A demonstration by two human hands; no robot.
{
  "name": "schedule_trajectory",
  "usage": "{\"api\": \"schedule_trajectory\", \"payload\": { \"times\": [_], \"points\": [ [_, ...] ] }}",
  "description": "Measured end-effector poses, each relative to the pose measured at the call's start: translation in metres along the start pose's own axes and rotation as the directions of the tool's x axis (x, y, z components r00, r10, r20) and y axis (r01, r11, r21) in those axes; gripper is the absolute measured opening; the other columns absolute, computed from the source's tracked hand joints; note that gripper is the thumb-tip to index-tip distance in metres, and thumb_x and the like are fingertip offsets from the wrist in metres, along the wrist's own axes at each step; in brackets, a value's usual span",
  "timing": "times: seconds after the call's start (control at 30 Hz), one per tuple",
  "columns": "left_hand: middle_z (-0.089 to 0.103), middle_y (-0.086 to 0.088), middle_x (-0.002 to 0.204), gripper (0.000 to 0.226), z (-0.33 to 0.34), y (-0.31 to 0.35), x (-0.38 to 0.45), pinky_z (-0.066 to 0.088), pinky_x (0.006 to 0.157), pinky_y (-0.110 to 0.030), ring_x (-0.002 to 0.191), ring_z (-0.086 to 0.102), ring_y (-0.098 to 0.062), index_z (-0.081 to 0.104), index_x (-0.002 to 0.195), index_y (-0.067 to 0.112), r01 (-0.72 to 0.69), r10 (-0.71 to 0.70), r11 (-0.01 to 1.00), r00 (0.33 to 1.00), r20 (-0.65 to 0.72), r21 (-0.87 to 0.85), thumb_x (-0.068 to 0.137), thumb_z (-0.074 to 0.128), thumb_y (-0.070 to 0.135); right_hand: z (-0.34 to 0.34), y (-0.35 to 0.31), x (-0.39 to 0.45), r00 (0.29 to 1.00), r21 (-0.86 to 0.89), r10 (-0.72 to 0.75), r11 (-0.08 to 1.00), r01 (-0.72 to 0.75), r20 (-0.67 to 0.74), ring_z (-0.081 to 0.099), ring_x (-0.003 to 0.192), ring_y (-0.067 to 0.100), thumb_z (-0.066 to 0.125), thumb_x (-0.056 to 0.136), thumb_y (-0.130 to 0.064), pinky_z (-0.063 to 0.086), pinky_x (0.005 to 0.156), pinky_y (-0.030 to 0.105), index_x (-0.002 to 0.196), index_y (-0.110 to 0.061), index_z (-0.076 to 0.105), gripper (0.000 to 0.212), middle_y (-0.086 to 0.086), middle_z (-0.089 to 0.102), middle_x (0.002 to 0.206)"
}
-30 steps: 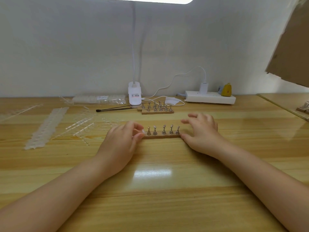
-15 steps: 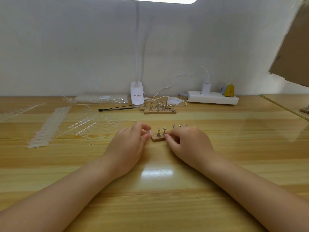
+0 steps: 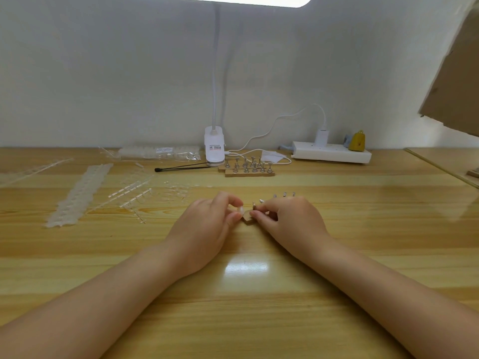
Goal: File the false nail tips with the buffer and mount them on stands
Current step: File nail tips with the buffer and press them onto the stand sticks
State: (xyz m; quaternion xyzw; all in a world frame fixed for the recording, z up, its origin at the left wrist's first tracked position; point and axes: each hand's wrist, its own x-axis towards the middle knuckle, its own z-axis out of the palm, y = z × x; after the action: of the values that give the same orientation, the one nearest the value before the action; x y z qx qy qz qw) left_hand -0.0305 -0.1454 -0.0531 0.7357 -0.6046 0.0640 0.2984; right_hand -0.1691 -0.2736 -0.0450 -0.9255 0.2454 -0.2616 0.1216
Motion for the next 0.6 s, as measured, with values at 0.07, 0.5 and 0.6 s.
{"api": "schedule_trajectory", "payload": {
  "times": [0.07, 0.5, 0.6],
  "points": [
    [0.068, 0.006, 0.11, 0.024, 0.0, 0.0, 0.0, 0.035, 0.094, -0.031, 0.108, 0.055, -0.017, 0.05, 0.117, 0.021, 0.012, -0.012, 1.0, 1.0, 0.01, 0.0, 0.099, 0.04, 0.034, 0.0, 0.0, -0.001, 0.999, -0.017, -0.034, 0.999, 0.034, -0.02, 0.062, 0.076, 0.015, 0.056, 0.093, -0.041, 0.044, 0.061, 0.028, 0.1, -0.029, 0.074, 0.022, -0.006, 0.071, 0.082],
    [0.068, 0.006, 0.096, 0.038, -0.006, 0.024, -0.006, 0.045, 0.076, -0.032, 0.087, 0.064, -0.019, 0.064, 0.103, 0.012, -0.046, 0.058, 0.998, 0.959, -0.276, 0.048, 0.094, 0.041, 0.04, -0.005, -0.008, -0.009, 0.992, 0.648, 0.124, 0.753, -0.108, 0.022, 0.065, 0.061, 0.003, 0.073, 0.081, -0.012, 0.046, 0.057, 0.013, 0.081, -0.017, 0.071, 0.005, -0.005, 0.071, 0.067],
    [0.069, 0.003, 0.093, 0.034, -0.006, 0.025, -0.007, 0.045, 0.074, -0.032, 0.084, 0.064, -0.019, 0.066, 0.103, 0.011, -0.087, 0.113, 0.991, 0.951, -0.288, 0.101, 0.092, 0.045, 0.036, -0.005, -0.007, -0.009, 0.995, 0.678, 0.084, 0.728, -0.099, 0.055, 0.069, 0.069, 0.006, 0.071, 0.084, -0.012, 0.053, 0.058, 0.019, 0.089, -0.015, 0.074, 0.007, -0.002, 0.073, 0.072]
  ]
}}
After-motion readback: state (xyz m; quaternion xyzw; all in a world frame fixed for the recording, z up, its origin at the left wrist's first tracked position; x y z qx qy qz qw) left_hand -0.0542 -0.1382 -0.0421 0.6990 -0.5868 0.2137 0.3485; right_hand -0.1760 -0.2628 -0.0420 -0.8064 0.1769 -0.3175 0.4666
